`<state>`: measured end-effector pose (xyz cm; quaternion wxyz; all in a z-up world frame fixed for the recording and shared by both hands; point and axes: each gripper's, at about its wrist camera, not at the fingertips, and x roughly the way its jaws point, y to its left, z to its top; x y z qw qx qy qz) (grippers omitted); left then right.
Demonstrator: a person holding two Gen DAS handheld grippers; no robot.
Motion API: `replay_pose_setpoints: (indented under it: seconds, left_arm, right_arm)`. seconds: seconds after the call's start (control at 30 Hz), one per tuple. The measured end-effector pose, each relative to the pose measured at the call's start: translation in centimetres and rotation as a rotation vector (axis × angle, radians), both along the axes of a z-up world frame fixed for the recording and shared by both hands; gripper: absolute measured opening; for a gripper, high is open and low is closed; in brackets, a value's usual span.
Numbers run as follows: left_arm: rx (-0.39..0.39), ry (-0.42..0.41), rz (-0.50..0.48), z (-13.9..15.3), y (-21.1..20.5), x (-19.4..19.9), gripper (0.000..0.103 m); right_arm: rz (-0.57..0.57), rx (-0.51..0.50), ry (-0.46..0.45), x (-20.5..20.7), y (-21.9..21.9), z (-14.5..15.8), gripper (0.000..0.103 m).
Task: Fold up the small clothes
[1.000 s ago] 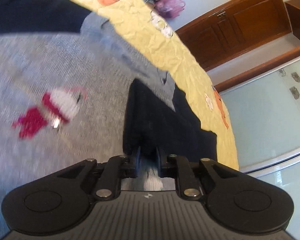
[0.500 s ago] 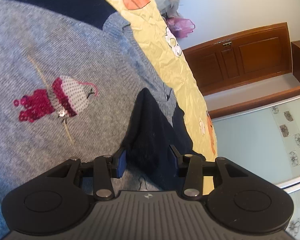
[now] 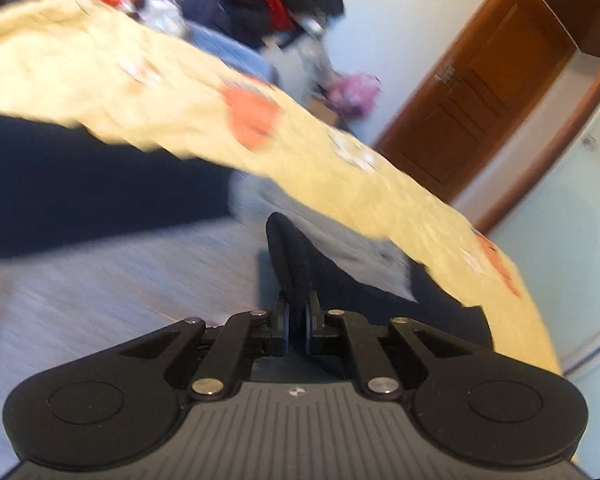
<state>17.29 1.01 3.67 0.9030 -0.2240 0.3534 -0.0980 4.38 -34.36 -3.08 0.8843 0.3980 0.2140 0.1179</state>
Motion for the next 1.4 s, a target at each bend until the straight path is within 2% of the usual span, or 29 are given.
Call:
replay_pose_setpoints:
  seconds: [0.13, 0.2, 0.23, 0.3, 0.37, 0.43, 0.5, 0.53, 0.57, 0.67, 0.73, 0.77, 0.83, 0.93, 1.0, 1.1, 1.17, 1.2, 1.3, 1.4]
  left_arm:
    - [-0.024, 0.078, 0.130, -1.4, 4.6, -0.2, 0.007]
    - [-0.033, 0.103, 0.145, -2.9, 5.4, -0.4, 0.007]
    - [-0.033, 0.067, 0.141, -3.2, 5.4, -0.8, 0.007]
    - [0.016, 0.000, 0.130, -3.6, 4.8, -1.5, 0.007]
    - [0.023, -0.042, 0.145, -4.0, 4.5, -2.2, 0.007]
    - [0.008, -0.038, 0.148, -4.0, 4.6, -2.5, 0.007]
    - [-0.010, -0.038, 0.139, -4.2, 5.0, -2.0, 0.008]
    - [-0.016, -0.038, 0.137, -4.3, 5.0, -1.9, 0.008]
    - [-0.020, -0.039, 0.136, -4.3, 5.1, -2.0, 0.008]
    - [-0.023, -0.039, 0.138, -4.4, 5.1, -2.0, 0.008]
    - [-0.030, -0.039, 0.137, -4.4, 5.2, -2.0, 0.009]
    - [-0.037, -0.039, 0.137, -4.5, 5.3, -2.0, 0.009]
    - [-0.054, -0.041, 0.133, -4.6, 5.6, -2.0, 0.009]
    - [-0.114, -0.024, 0.111, -4.5, 6.6, -1.9, 0.011]
    - [-0.122, -0.026, 0.117, -3.7, 8.0, -2.6, 0.014]
    - [-0.128, -0.102, 0.209, -2.1, 12.5, -4.4, 0.037]
    - [-0.157, -0.126, 0.346, -1.3, 17.1, -5.1, 0.074]
    - [-0.177, -0.128, 0.431, -1.1, 19.8, -5.3, 0.079]
    - [-0.272, -0.099, 0.654, -1.5, 27.6, -5.6, 0.079]
    - [-0.384, -0.041, 0.757, -2.8, 33.3, -5.2, 0.079]
  right_arm:
    - [0.005, -0.004, -0.002, 0.1, 0.1, 0.1, 0.064]
    - [0.007, -0.011, 0.000, 0.1, 0.2, 0.1, 0.064]
    - [0.008, -0.017, 0.001, 0.1, 0.3, 0.2, 0.064]
    - [0.012, -0.051, 0.018, 0.3, 0.6, 0.4, 0.066]
    - [0.023, -0.150, 0.050, 0.7, 1.6, 1.8, 0.069]
    - [0.049, -0.250, -0.037, 1.2, 2.8, 4.0, 0.073]
    - [0.059, -0.339, -0.103, 2.9, 3.7, 5.9, 0.097]
    - [0.070, -0.385, -0.099, 4.4, 4.1, 6.5, 0.098]
    - [0.078, -0.438, -0.075, 6.2, 4.5, 6.7, 0.094]
    - [0.082, -0.595, 0.083, 11.6, 5.1, 5.7, 0.083]
    - [0.084, -0.660, 0.182, 13.8, 5.2, 4.1, 0.084]
    - [0.078, -0.720, 0.141, 13.7, 5.6, 3.7, 0.091]
    - [0.105, -0.827, 0.125, 13.4, 6.8, 2.6, 0.095]
    - [0.101, -0.844, 0.131, 13.2, 7.2, 2.3, 0.097]
    - [0.100, -0.838, 0.130, 13.0, 7.0, 2.4, 0.098]
    - [0.103, -0.836, 0.130, 13.1, 7.0, 2.5, 0.099]
    - [0.106, -0.837, 0.129, 13.1, 7.0, 2.6, 0.100]
    - [0.106, -0.838, 0.129, 13.1, 7.0, 2.6, 0.100]
    - [0.105, -0.834, 0.128, 13.1, 7.1, 2.6, 0.100]
    - [0.104, -0.830, 0.127, 13.0, 7.1, 2.6, 0.100]
